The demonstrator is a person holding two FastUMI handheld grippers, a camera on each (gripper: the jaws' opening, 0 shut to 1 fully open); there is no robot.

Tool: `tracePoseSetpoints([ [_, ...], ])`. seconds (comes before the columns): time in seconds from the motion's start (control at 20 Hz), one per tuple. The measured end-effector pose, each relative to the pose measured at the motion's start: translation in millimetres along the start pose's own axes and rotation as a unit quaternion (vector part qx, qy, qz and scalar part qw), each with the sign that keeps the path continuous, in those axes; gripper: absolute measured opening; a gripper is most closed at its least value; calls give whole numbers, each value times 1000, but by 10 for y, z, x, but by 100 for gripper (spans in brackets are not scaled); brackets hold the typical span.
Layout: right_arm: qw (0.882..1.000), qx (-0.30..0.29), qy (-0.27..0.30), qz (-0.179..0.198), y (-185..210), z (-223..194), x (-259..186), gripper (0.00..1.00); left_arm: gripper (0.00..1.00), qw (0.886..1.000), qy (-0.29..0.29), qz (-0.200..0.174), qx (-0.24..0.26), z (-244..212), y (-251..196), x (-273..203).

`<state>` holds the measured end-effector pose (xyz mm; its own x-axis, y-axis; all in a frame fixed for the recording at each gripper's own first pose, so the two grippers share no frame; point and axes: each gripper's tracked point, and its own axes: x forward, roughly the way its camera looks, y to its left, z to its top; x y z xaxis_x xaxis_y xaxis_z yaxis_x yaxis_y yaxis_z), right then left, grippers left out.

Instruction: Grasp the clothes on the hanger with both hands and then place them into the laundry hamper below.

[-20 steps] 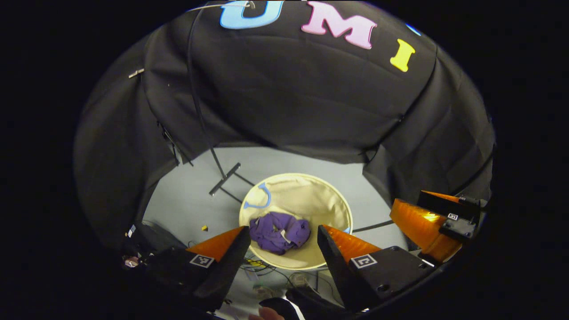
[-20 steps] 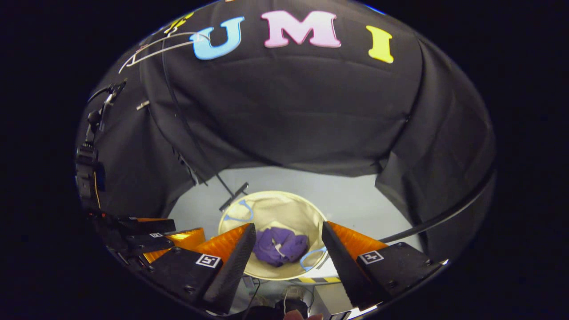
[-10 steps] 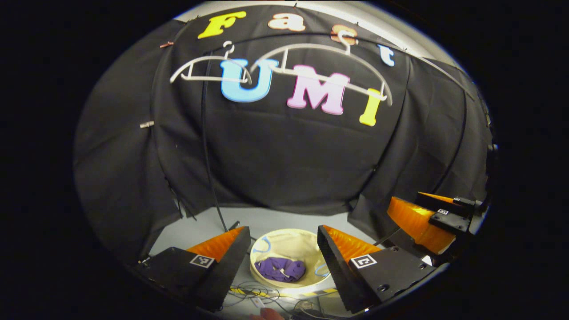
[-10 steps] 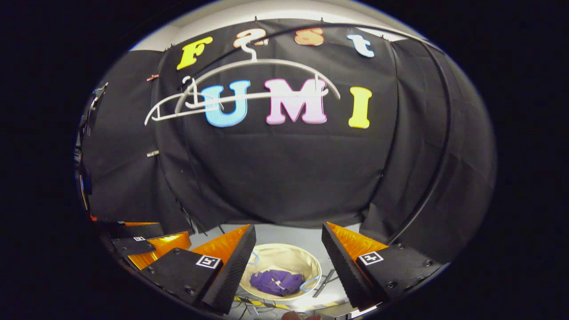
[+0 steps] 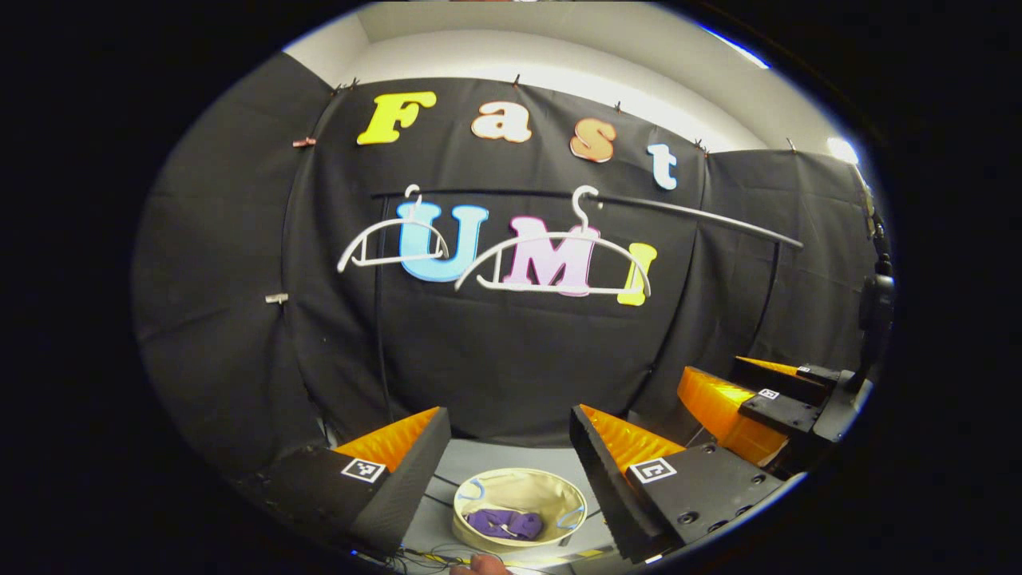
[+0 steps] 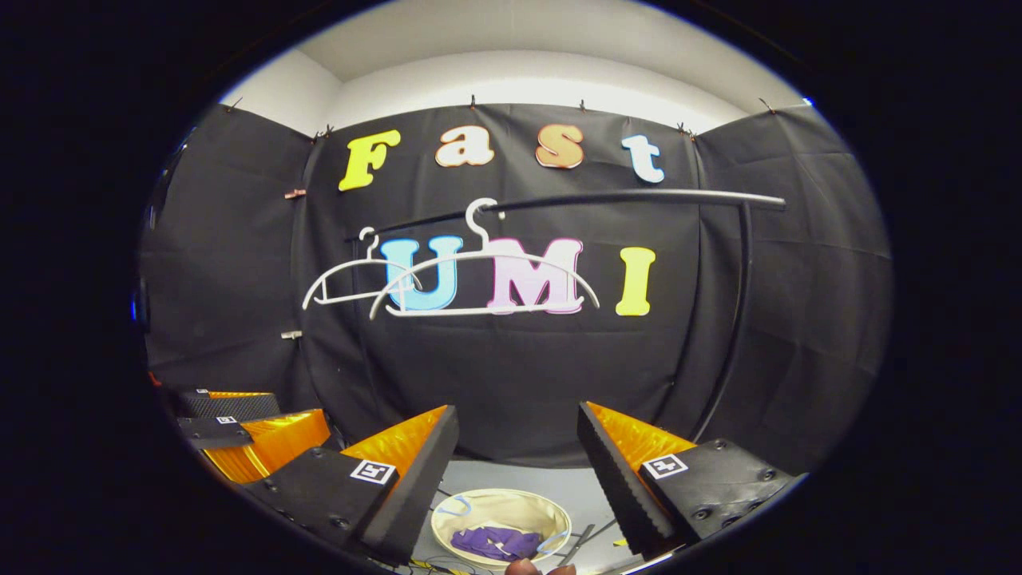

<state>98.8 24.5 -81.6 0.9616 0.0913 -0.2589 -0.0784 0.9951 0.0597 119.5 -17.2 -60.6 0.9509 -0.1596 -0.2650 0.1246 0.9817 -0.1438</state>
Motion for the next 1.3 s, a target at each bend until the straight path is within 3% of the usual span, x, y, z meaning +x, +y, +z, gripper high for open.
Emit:
tracePoseSetpoints([
  [0.1, 1000, -2, -18, 0, 41, 168, -107, 100, 98, 1000, -19, 3, 3, 174, 29, -154],
  [0.25, 999, -9, -36, 0, 87, 373, -237, 97, 95, 999, -43, 5, 5, 387, 35, -330],
  [0.3, 999, -11, -41, 1, 98, 423, -290, 90, 95, 999, -50, 6, 6, 452, 46, -373],
  [0.35, 999, -11, -46, 1, 103, 468, -330, 97, 92, 998, -58, 7, 9, 516, 33, -415],
  [0.4, 999, -14, -52, 2, 113, 524, -370, 94, 95, 998, -66, 8, 12, 563, 9, -463],
  [0.5, 998, -21, -63, -2, 93, 585, -448, 97, 92, 997, -75, 13, 22, 641, -21, -538],
  [0.6, 997, -15, -72, 2, 124, 638, -524, 98, 95, 996, -86, 15, 28, 701, -82, -643],
  [0.65, 997, -11, -74, 3, 133, 653, -552, 93, 95, 995, -93, 12, 28, 742, -118, -691],
  [0.75, 997, -3, -82, 4, 142, 710, -616, 98, 92, 994, -102, 7, 28, 771, -187, -748],
  [0.8, 996, -2, -88, 5, 138, 742, -642, 97, 97, 995, -99, 6, 27, 751, -206, -765],
  [0.85, 996, -4, -94, 4, 132, 782, -663, 97, 92, 995, -97, 4, 27, 737, -225, -765],
  [0.9, 995, -8, -100, 3, 118, 803, -686, 100, 95, 995, -96, 1, 28, 725, -251, -763],
  [1.05, 994, -11, -110, 3, 132, 841, -735, 92, 92, 995, -94, -9, 31, 693, -355, -726],
  [1.1, 994, -14, -110, 2, 116, 838, -734, 97, 95, 995, -91, -11, 34, 671, -343, -722],
  [1.15, 994, -15, -112, 1, 103, 839, -740, 92, 95, 995, -91, -14, 33, 680, -350, -723],
  [1.2, 993, -14, -113, 0, 90, 845, -751, 97, 95, 995, -95, -16, 30, 699, -370, -731],
  [1.25, 993, -14, -113, -2, 75, 844, -752, 92, 95, 994, -100, -18, 27, 727, -375, -737],
  [1.3, 994, -17, -112, -6, 45, 828, -750, 97, 95, 994, -104, -19, 26, 740, -385, -729],
])
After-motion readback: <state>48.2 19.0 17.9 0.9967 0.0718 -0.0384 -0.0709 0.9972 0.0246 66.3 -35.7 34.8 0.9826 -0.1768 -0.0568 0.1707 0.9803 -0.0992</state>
